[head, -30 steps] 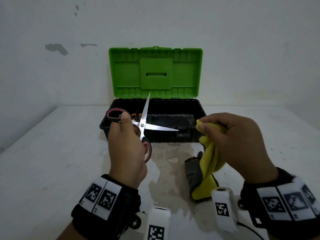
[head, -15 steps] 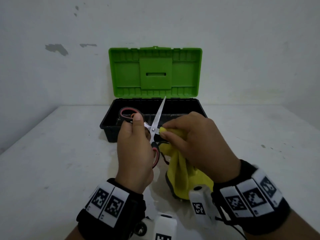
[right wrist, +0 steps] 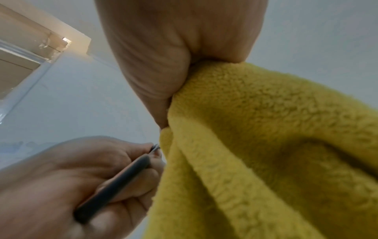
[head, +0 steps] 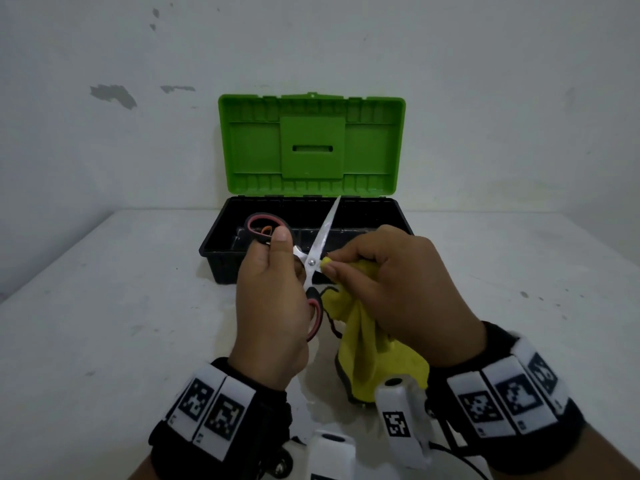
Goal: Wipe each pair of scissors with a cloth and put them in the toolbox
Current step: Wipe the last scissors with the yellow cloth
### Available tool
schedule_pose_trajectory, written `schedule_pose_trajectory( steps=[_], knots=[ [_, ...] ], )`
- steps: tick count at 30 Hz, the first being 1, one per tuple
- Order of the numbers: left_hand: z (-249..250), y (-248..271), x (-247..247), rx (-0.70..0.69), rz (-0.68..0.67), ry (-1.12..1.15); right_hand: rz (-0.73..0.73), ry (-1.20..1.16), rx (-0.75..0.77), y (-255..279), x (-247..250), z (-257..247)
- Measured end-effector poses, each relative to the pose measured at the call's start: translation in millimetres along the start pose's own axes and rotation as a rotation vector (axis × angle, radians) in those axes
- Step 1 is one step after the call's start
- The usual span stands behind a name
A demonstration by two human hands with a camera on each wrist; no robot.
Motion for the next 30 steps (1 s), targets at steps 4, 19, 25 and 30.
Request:
schedule_pose_trajectory(
  steps=[4, 19, 25, 30],
  knots=[
    [-1.6, -3.8, 8.6, 0.053, 0.035, 0.02, -0.03, 0.018, -0.044, 8.9, 7.5, 13.1],
    [5.0, -11.9, 14.0, 0.012, -0.02, 0.008, -0.051, -0.116, -0.073, 6.7, 15.7, 15.0],
    [3.2, -8.3, 14.6, -0.027, -0.03, -0.055, -0.097, -0.088, -0.147, 23.1, 25.1, 28.8],
    [3.8, -16.6, 21.5, 0.004, -0.102, -0.131, -0.038, -0.018, -0.231, 27.2, 52.4, 45.5]
  ],
)
Point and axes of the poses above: each hand's wrist, its own y-axis away from the middle knuckle, its own x-axis out of the back of the hand, z = x × y, the point moved 5 cm from there along -y, towards the middle knuckle, and after that the axes turned 12 degrees about -y, right-handed, at the moved point
